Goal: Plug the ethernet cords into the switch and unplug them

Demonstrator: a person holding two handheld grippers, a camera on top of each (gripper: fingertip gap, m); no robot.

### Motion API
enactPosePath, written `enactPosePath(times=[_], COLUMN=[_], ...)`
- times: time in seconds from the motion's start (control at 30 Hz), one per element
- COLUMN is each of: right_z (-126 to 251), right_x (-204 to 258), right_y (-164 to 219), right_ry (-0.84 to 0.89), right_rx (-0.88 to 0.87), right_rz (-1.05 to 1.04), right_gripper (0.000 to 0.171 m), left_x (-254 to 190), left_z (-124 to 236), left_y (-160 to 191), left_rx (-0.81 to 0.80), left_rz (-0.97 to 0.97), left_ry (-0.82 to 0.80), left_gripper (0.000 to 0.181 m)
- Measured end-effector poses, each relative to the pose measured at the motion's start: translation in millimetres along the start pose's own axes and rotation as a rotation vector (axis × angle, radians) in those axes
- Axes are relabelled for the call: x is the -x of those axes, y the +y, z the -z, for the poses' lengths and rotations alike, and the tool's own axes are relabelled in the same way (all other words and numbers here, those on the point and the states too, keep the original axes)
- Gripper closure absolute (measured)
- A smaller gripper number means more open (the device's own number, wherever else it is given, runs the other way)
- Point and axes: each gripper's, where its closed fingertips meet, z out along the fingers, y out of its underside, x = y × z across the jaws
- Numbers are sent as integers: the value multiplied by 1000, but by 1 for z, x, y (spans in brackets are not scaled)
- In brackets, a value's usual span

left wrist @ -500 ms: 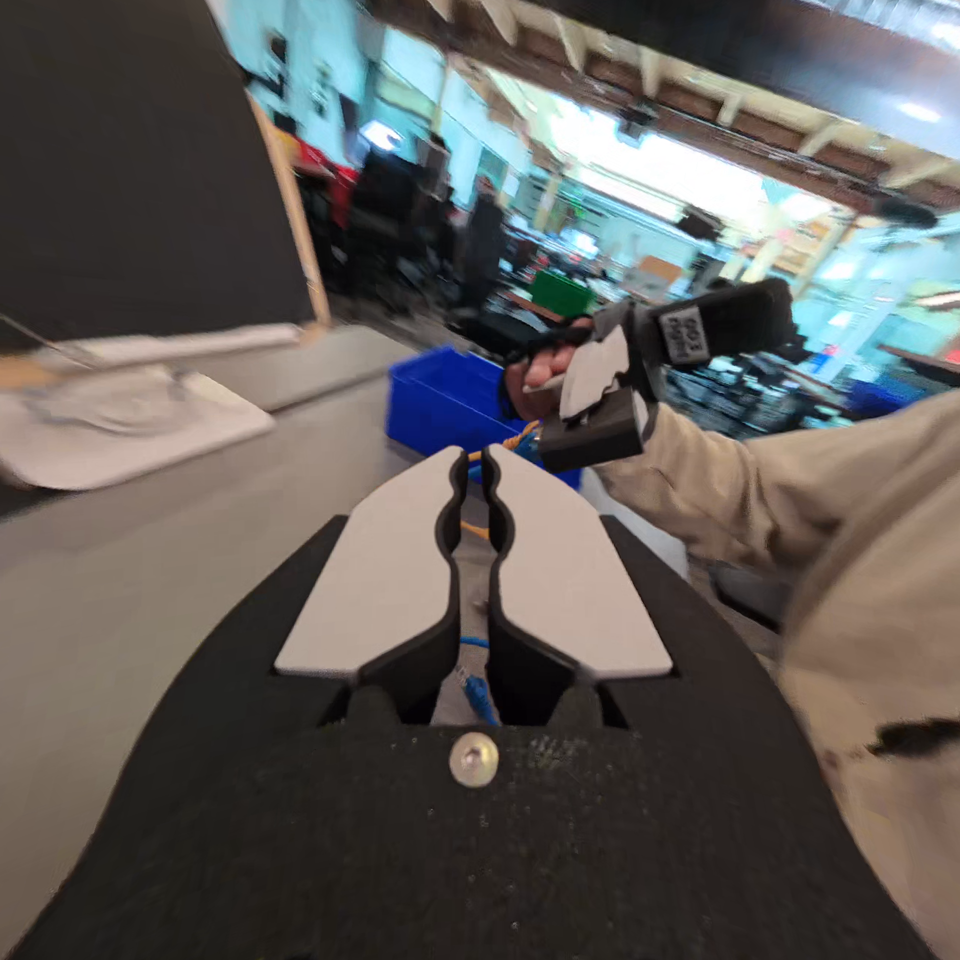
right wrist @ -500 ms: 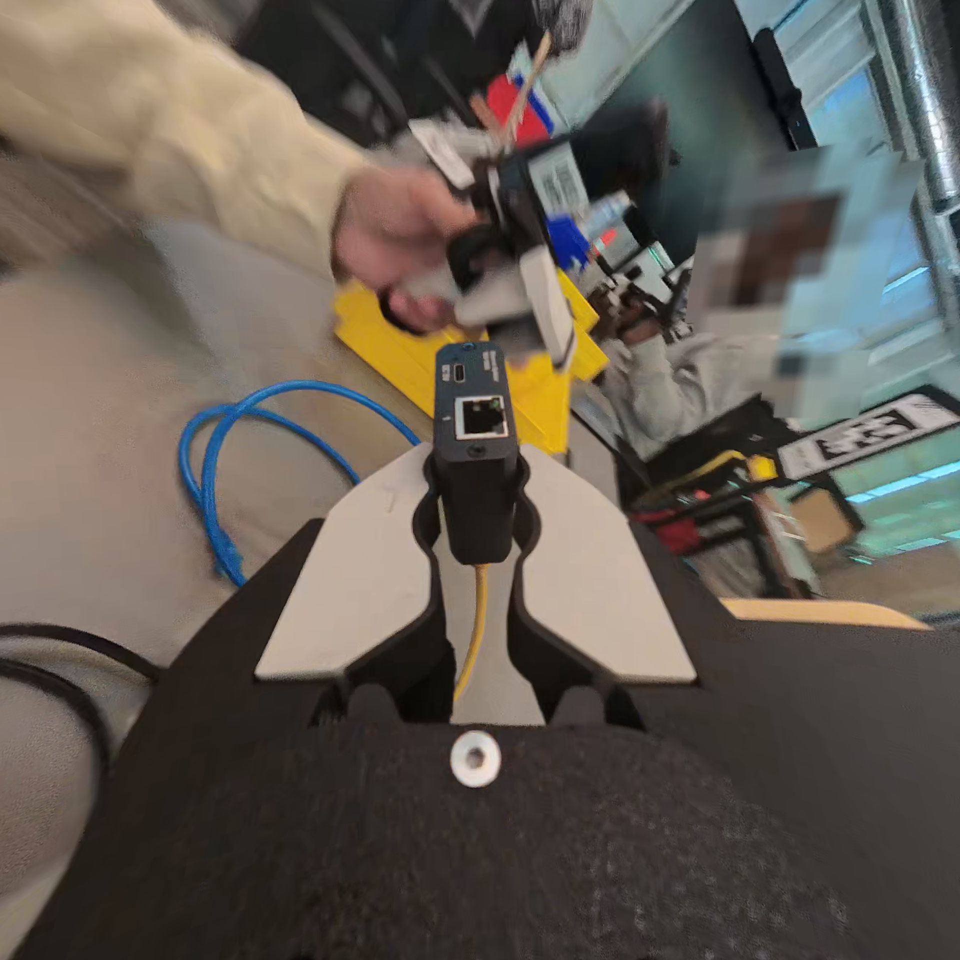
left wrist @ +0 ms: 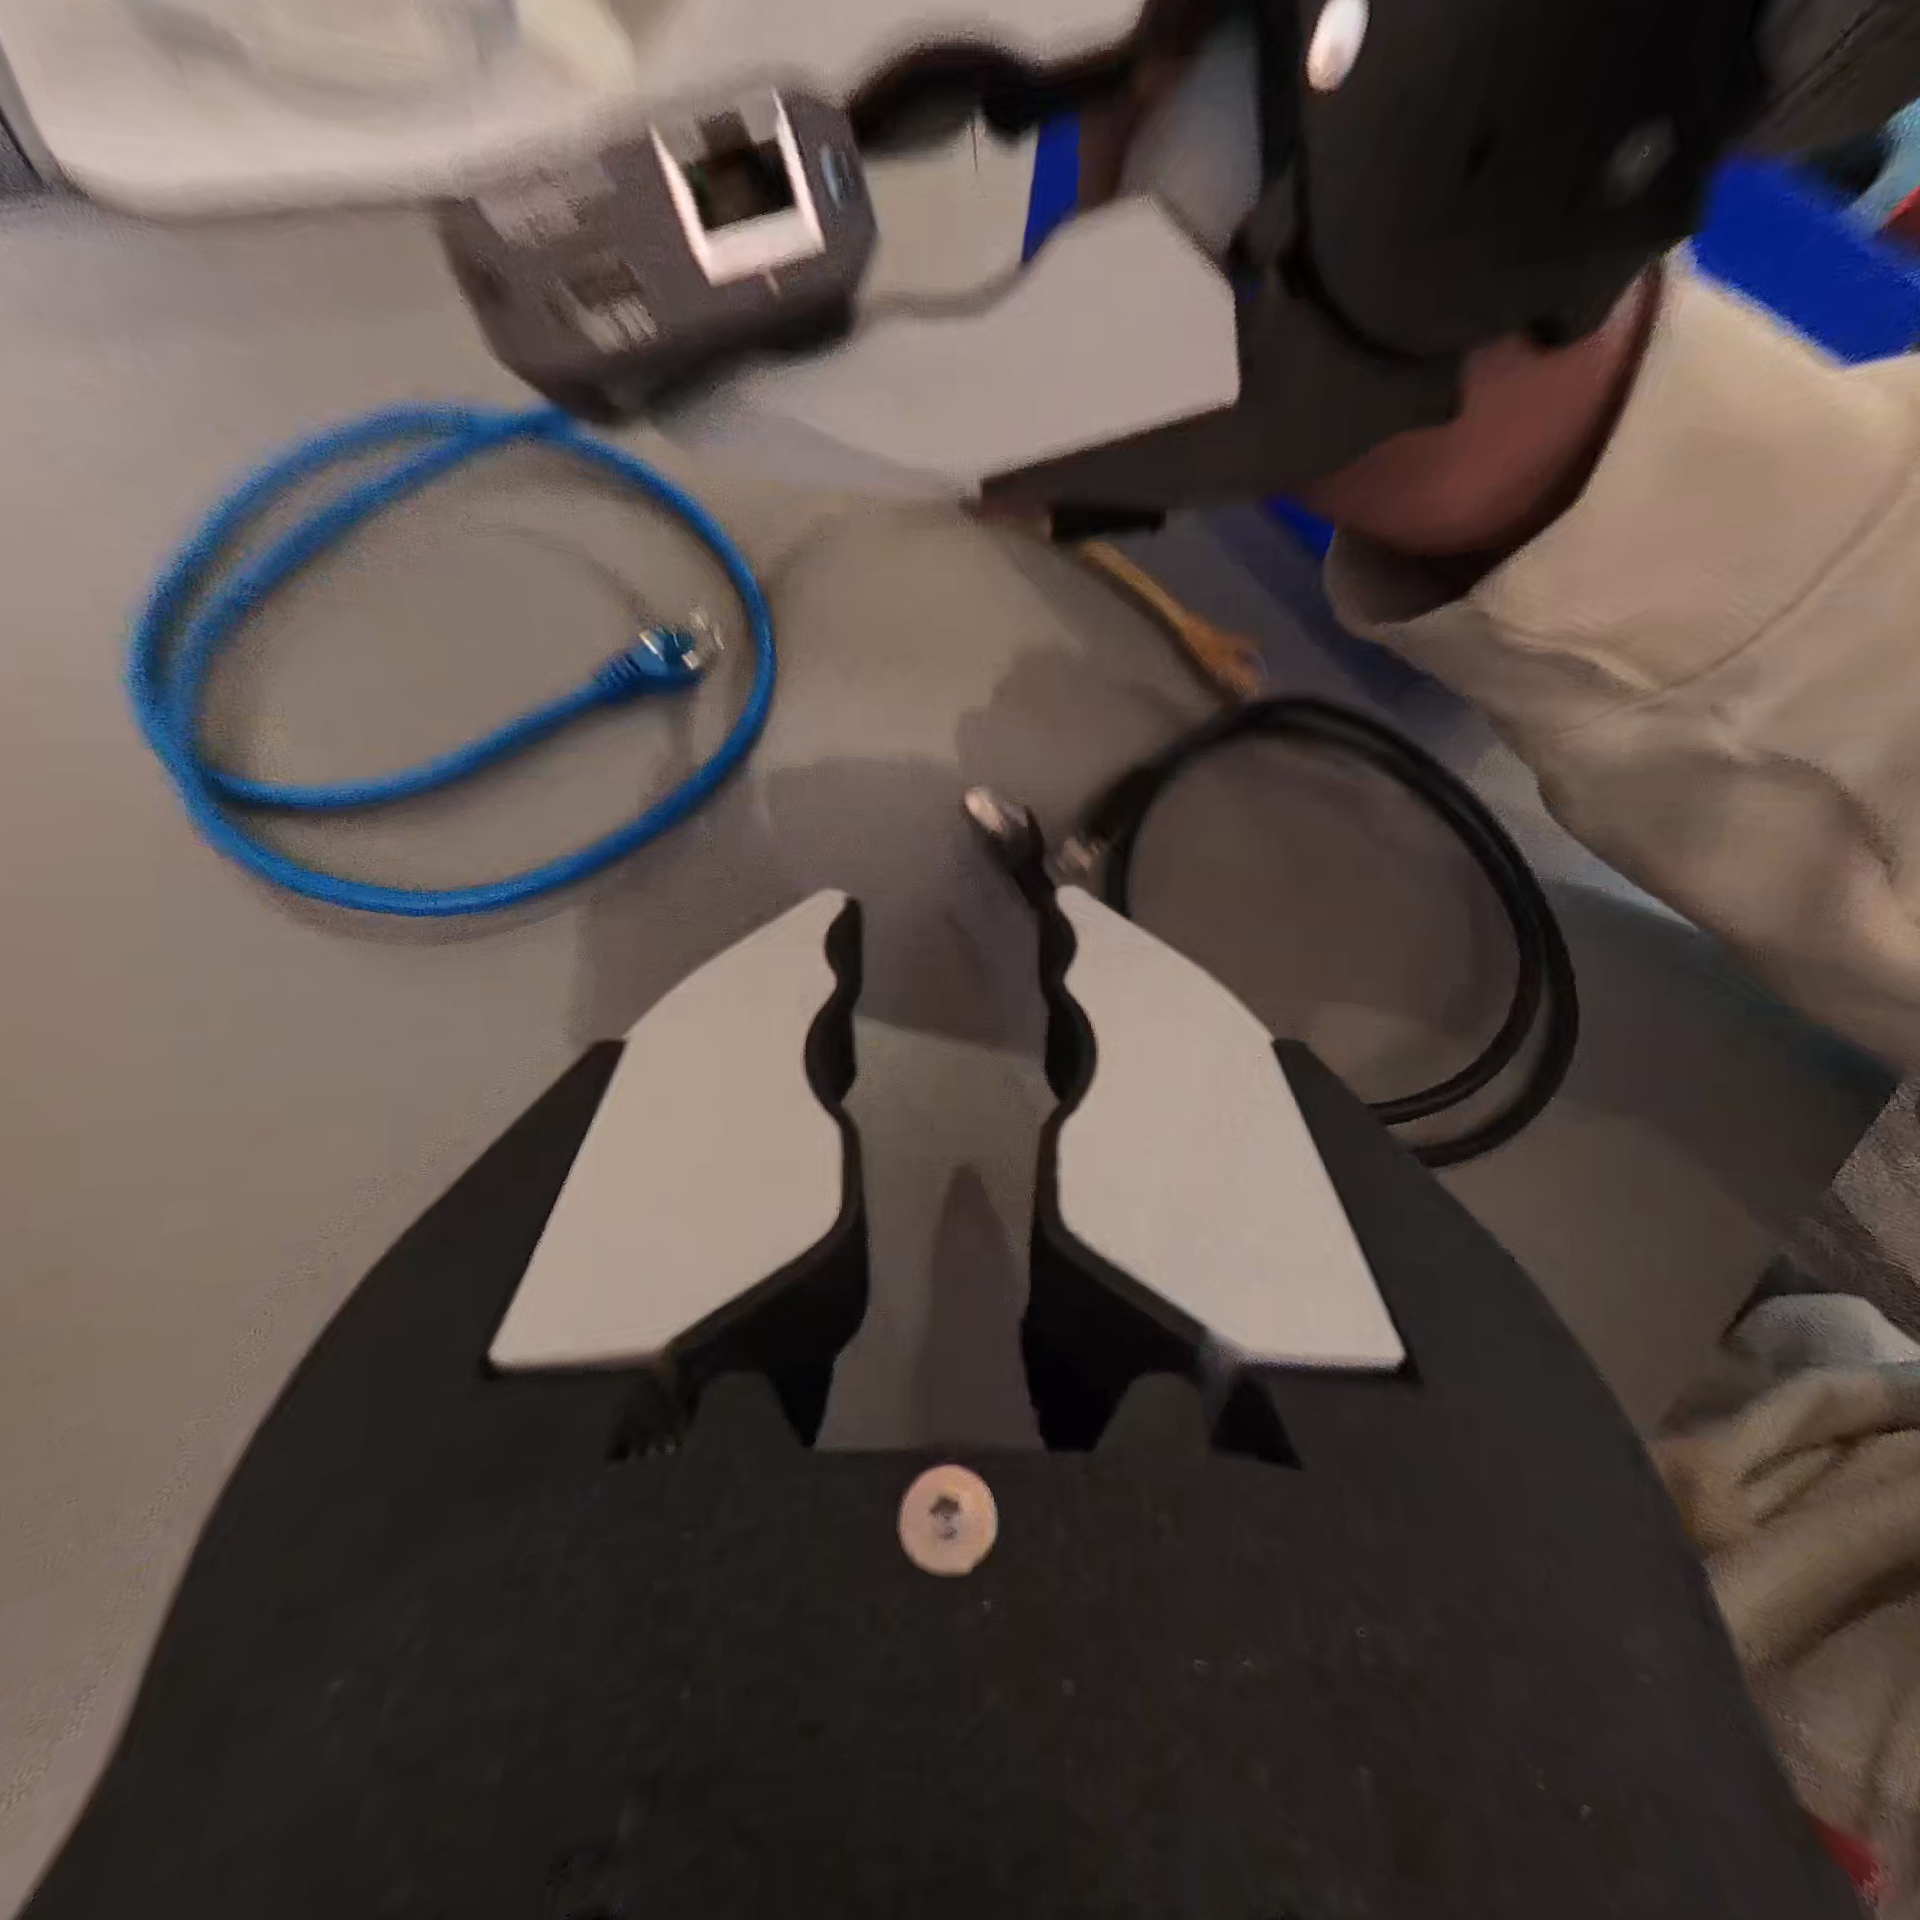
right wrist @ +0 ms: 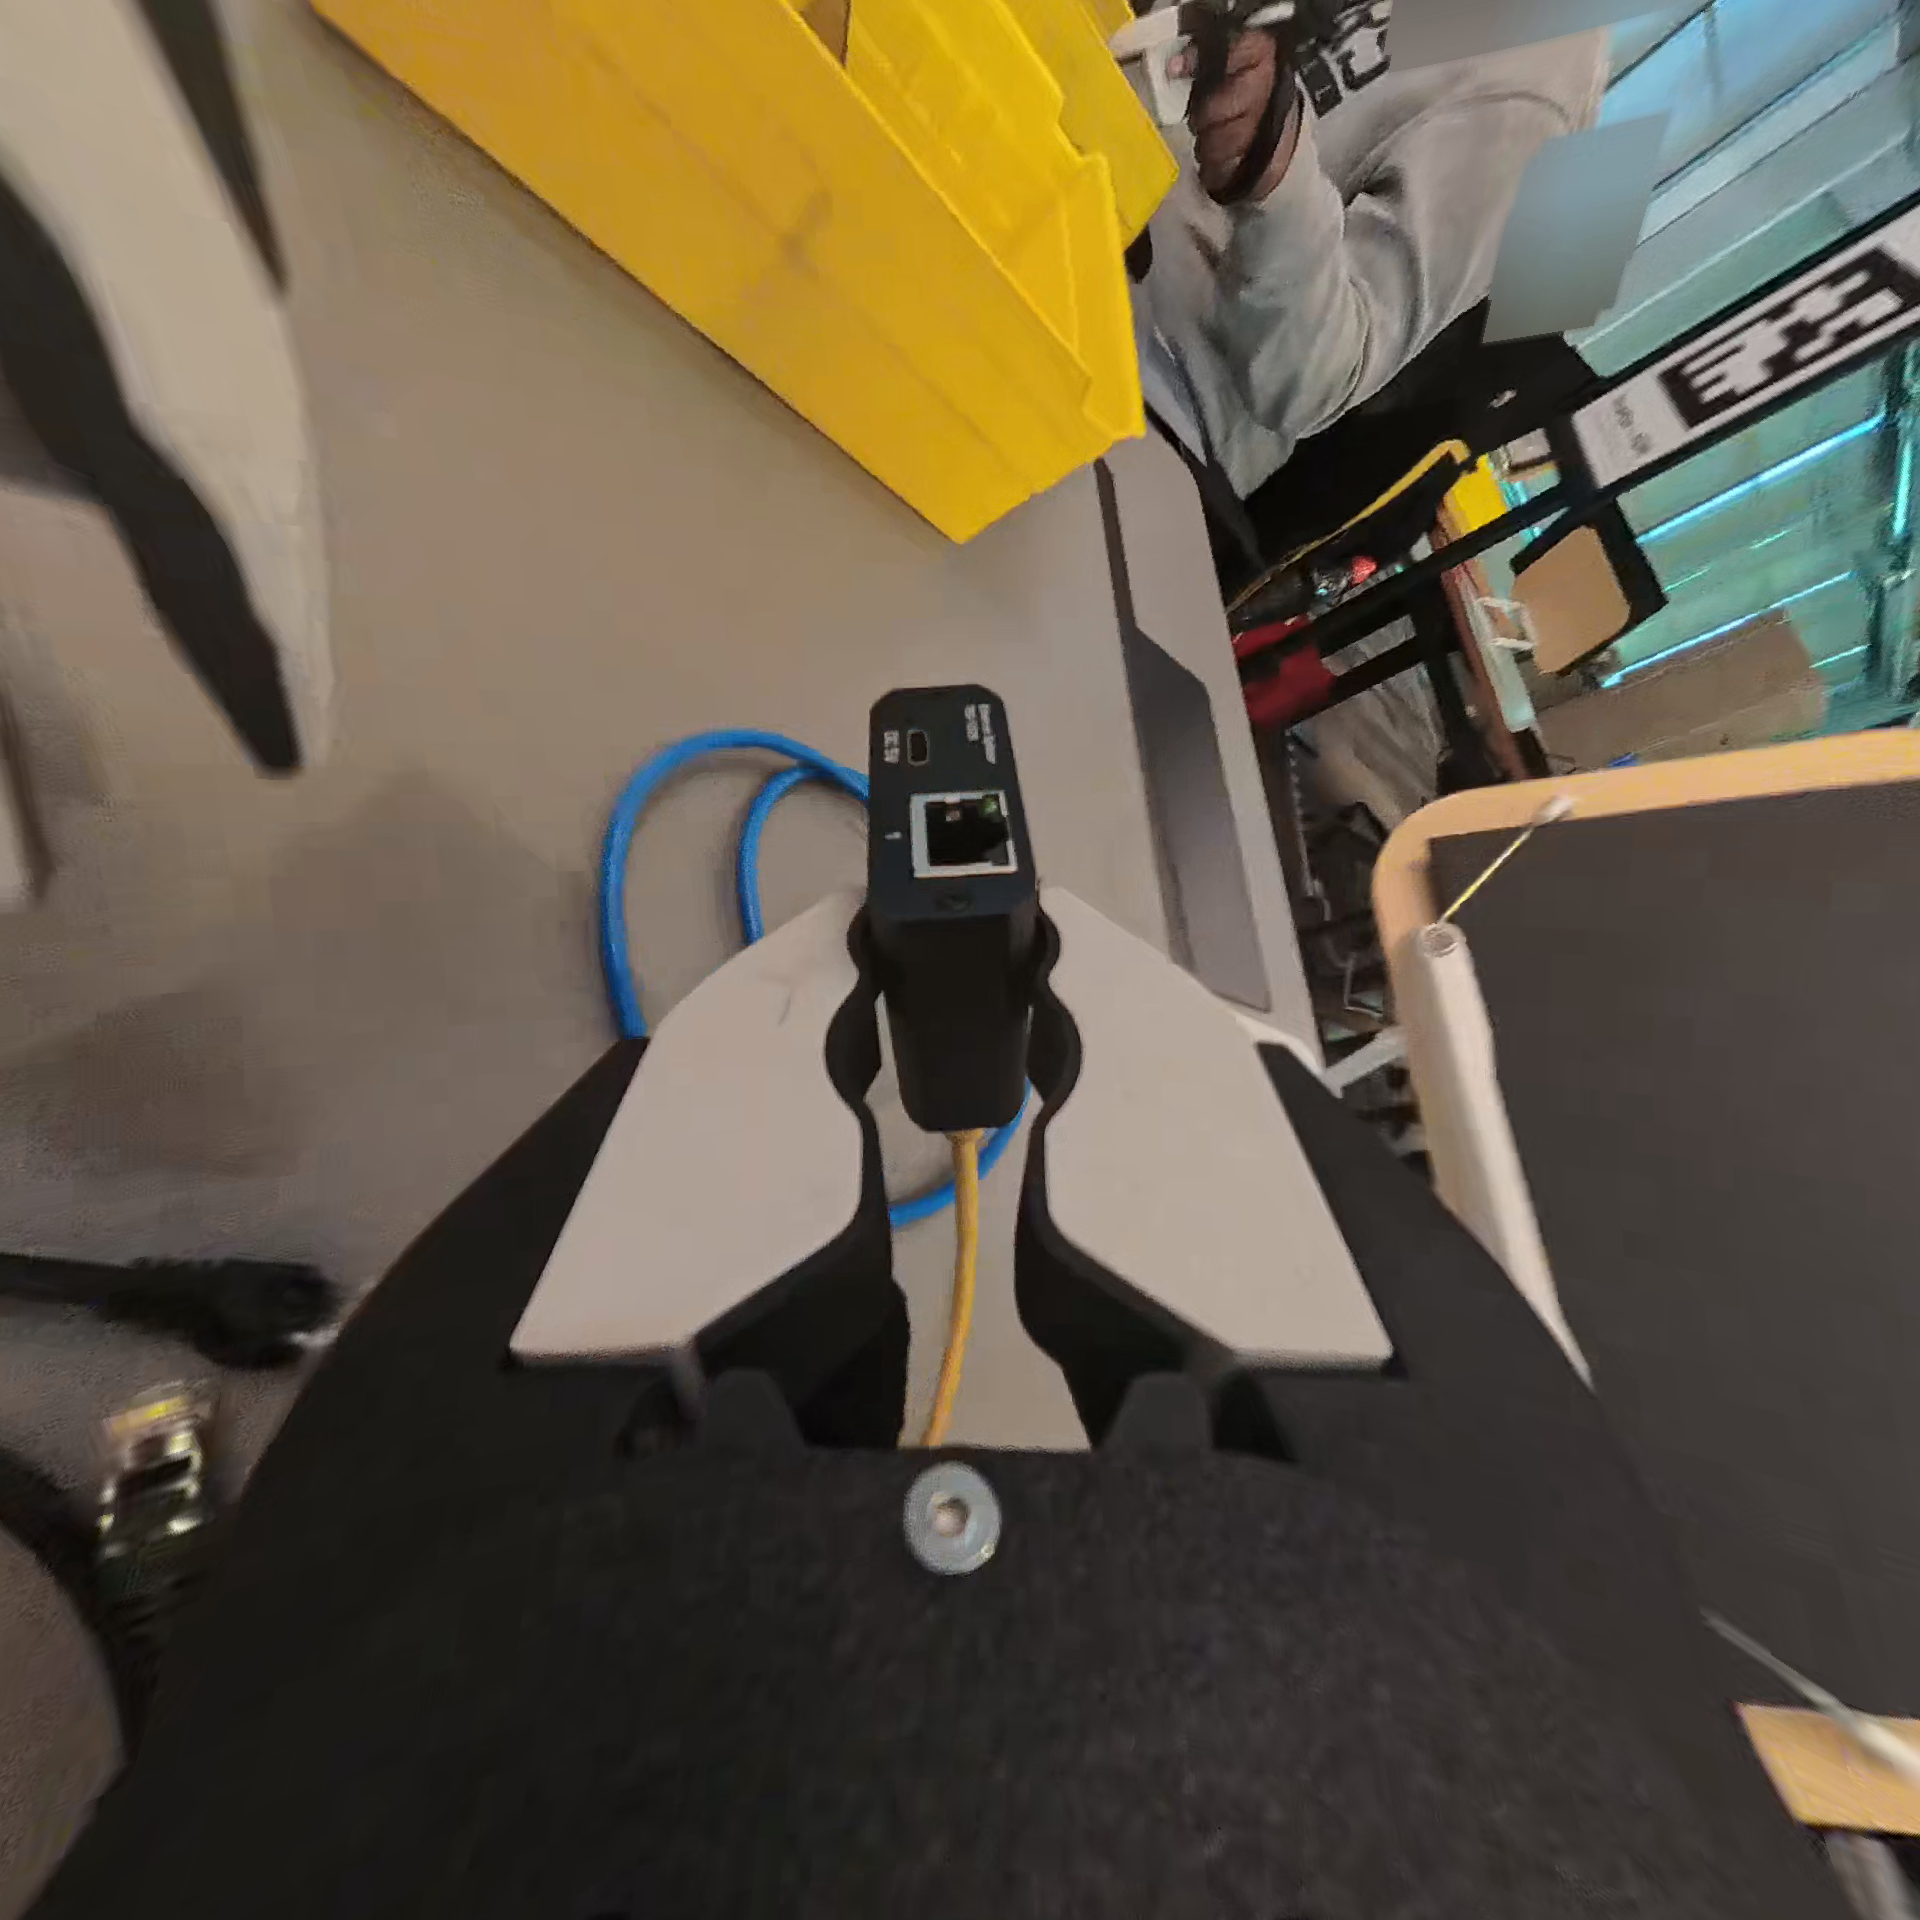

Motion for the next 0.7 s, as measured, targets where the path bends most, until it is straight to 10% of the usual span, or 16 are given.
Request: enactPosePath(times=[0.47, 0.7], right_z=[19, 31], right_x=[10, 9], right_y=[19, 12], right_ry=[95, 157], right_rx=[-85, -142], right_rz=[-111, -49], right_gripper=[147, 147], left_x=[-36, -19], left_z=[-70, -49], left_y=[54, 52], left_rx=[279, 322], left_rz=[-34, -162], left_ry=[-181, -190], left_gripper=[154, 171])
